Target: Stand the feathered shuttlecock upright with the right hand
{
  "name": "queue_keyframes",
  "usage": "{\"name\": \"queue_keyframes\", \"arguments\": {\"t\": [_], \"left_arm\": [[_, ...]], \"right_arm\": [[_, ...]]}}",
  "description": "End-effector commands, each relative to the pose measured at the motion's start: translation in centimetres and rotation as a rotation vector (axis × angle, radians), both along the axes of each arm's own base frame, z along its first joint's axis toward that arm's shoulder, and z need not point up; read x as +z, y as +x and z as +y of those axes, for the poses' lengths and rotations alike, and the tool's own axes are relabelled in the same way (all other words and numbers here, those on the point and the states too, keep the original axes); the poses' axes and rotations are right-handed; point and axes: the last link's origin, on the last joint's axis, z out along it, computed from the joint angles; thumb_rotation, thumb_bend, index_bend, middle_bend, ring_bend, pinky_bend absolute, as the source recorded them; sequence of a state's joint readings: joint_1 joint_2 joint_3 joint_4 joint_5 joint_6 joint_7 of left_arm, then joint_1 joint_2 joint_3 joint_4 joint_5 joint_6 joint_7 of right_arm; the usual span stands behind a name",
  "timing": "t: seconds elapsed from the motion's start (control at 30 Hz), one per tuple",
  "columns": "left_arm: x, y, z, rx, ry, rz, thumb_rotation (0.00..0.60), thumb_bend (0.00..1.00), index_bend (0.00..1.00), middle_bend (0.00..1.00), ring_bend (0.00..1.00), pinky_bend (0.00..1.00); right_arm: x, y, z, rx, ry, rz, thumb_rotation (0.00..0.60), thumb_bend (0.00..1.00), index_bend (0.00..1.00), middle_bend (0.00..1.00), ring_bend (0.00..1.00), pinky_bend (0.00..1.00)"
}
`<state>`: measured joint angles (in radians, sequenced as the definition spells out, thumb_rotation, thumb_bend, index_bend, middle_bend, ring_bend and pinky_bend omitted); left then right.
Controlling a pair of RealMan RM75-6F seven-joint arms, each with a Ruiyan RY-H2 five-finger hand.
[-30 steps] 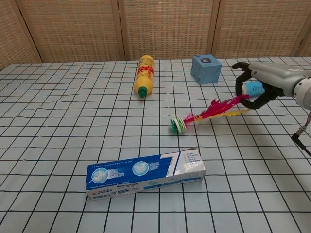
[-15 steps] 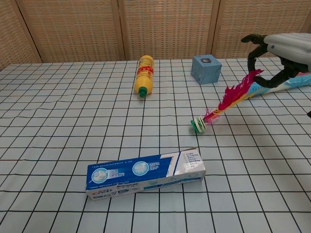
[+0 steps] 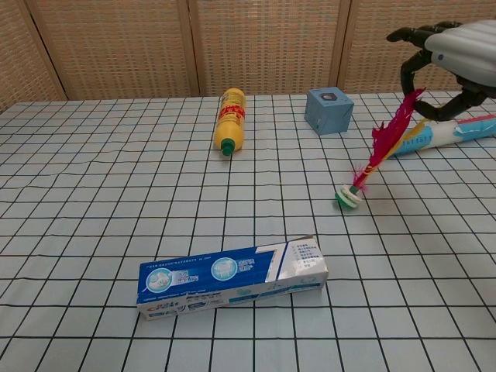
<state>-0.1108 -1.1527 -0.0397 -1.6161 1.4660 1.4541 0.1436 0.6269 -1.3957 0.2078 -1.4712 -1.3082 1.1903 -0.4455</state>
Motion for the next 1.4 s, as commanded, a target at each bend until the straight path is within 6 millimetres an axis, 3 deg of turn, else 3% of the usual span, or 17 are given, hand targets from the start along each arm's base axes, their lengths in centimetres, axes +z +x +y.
{"name": "queue_keyframes", "arguments": {"t": [0.03, 0.3, 0.37, 0.43, 0.53, 0.6, 0.7, 0.83, 1.03, 1.13, 1.27, 1.4], "left_arm": [[0.0, 0.0, 0.0, -0.001, -0.001, 0.001, 0.6, 0.0, 0.0, 0.0, 0.0, 0.0], [0.1, 0.1, -0.1, -0.005, 0.001, -0.003, 0.6, 0.0, 0.0, 0.0, 0.0, 0.0], [0.1, 0.1, -0.2, -0.007, 0.001, -0.004, 0.6, 0.0, 0.0, 0.0, 0.0, 0.0], [0.1, 0.1, -0.3, -0.008, 0.001, -0.006, 0.6, 0.0, 0.0, 0.0, 0.0, 0.0], [0.2, 0.1, -0.3, -0.009, 0.002, -0.008, 0.6, 0.0, 0.0, 0.0, 0.0, 0.0], [0.3, 0.1, -0.3, -0.009, 0.004, -0.01, 0.6, 0.0, 0.0, 0.0, 0.0, 0.0], [0.3, 0.2, -0.4, -0.012, 0.003, -0.012, 0.6, 0.0, 0.0, 0.0, 0.0, 0.0], [0.2, 0.2, -0.5, -0.016, -0.001, -0.012, 0.6, 0.0, 0.0, 0.0, 0.0, 0.0], [0.3, 0.4, -0.8, -0.027, -0.002, -0.017, 0.6, 0.0, 0.0, 0.0, 0.0, 0.0], [0.4, 0.4, -0.9, -0.033, -0.002, -0.02, 0.6, 0.0, 0.0, 0.0, 0.0, 0.0], [0.4, 0.5, -1.4, -0.05, -0.009, -0.024, 0.6, 0.0, 0.0, 0.0, 0.0, 0.0], [0.7, 0.7, -1.9, -0.07, -0.002, -0.031, 0.6, 0.0, 0.0, 0.0, 0.0, 0.0]], "right_arm": [[0.2, 0.6, 0.1, 0.047, -0.022, 0.035, 0.6, 0.72, 0.78, 0.05, 0.0, 0.0], [-1.6, 1.2, 0.9, 0.07, 0.019, 0.04, 0.6, 0.72, 0.78, 0.05, 0.0, 0.0], [-1.8, 1.5, 0.8, 0.077, 0.015, 0.042, 0.6, 0.67, 0.77, 0.05, 0.0, 0.0], [-2.1, 1.5, 0.7, 0.071, 0.018, 0.039, 0.6, 0.5, 0.66, 0.05, 0.0, 0.0], [-2.1, 1.6, 0.7, 0.049, 0.027, 0.022, 0.6, 0.07, 0.18, 0.01, 0.0, 0.0], [-1.7, 1.9, 0.9, 0.053, 0.029, 0.003, 0.6, 0.0, 0.07, 0.0, 0.0, 0.0], [-0.9, 2.2, 1.5, 0.077, 0.018, -0.008, 0.6, 0.0, 0.01, 0.0, 0.0, 0.0], [0.8, 2.3, 2.6, 0.096, -0.003, -0.05, 0.6, 0.0, 0.0, 0.0, 0.0, 0.0], [4.3, 0.7, 4.3, 0.089, -0.033, -0.083, 0.6, 0.0, 0.0, 0.0, 0.0, 0.0], [5.9, -1.0, 5.3, 0.053, -0.036, -0.097, 0.6, 0.0, 0.0, 0.0, 0.0, 0.0], [7.7, -5.3, 7.9, -0.076, -0.031, -0.159, 0.6, 0.0, 0.0, 0.0, 0.0, 0.0], [7.9, -8.1, 10.1, -0.139, -0.031, -0.201, 0.6, 0.0, 0.0, 0.0, 0.0, 0.0]]}}
